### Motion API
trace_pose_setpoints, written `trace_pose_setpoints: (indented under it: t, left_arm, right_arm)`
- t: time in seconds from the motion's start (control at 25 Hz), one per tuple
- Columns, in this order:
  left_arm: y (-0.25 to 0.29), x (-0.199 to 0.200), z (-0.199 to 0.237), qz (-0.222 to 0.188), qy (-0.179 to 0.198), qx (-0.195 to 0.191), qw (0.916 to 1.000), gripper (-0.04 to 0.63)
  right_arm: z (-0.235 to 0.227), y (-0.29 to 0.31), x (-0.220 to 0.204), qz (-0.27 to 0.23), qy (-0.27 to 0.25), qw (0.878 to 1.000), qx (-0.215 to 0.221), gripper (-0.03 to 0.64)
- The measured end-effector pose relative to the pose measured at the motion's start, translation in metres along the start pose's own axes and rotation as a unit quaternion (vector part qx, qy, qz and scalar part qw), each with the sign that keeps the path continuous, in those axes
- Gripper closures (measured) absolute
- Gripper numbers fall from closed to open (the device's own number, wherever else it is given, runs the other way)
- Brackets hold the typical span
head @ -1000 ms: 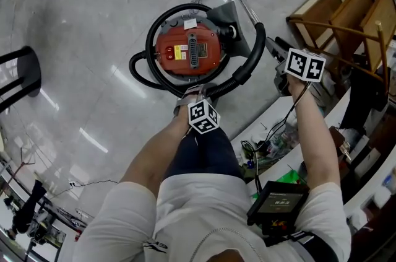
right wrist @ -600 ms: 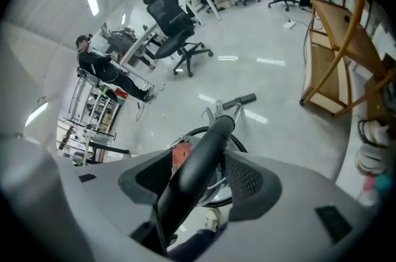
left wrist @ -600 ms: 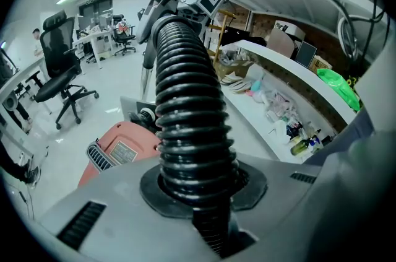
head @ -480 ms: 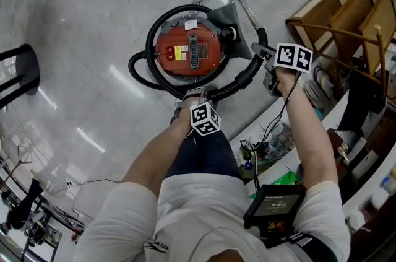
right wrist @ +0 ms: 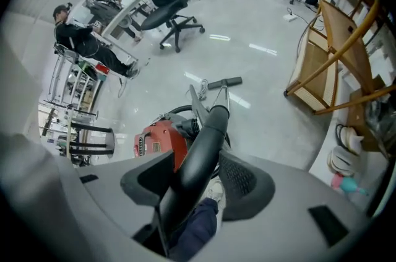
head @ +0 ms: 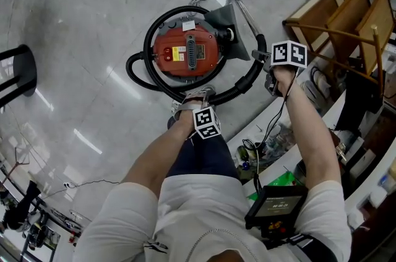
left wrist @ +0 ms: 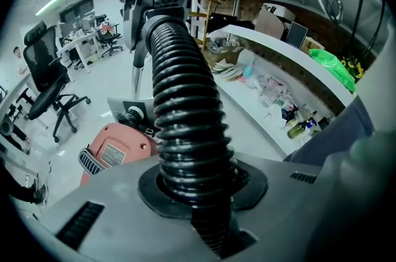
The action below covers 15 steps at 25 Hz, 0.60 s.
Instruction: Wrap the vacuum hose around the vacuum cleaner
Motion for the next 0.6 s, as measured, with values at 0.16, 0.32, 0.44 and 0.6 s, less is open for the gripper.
trace_pose_setpoints:
  t: [0.16, 0.32, 0.44, 0.6]
  left_arm:
    - [0.011, -0.010, -0.008, 0.028, 0.020, 0.015, 0.9993, 0.514]
    - [0.011, -0.012, -0.009, 0.038, 0.033, 0.031, 0.9983, 0.514]
    - [0.007, 0.000, -0.002, 0.022, 0.035, 0.042, 0.9983, 0.514]
    - [0.001, 0.021, 0.008, 0.002, 0.039, 0.048, 0.9981, 0.514]
  right_arm:
    - [-0.009, 0.008, -0.013, 0.026, 0.014, 1.000, -0.005, 0.399]
    - [-0.012, 0.010, -0.022, 0.019, 0.034, 0.999, -0.004, 0.411]
    - [-0.013, 0.000, -0.013, -0.017, 0.047, 0.999, 0.001, 0.417]
    - [-0.016, -0.013, 0.003, -0.037, 0.050, 0.998, 0.006, 0.418]
Point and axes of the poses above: the fingertips, and each gripper's own axes: y forward along the fingers, z to its left, x out of its top, the point moved 6 cm from there along -y, backward along the fingers, and after that the axes turned 15 degrees about -y, right-handed, at the moved point
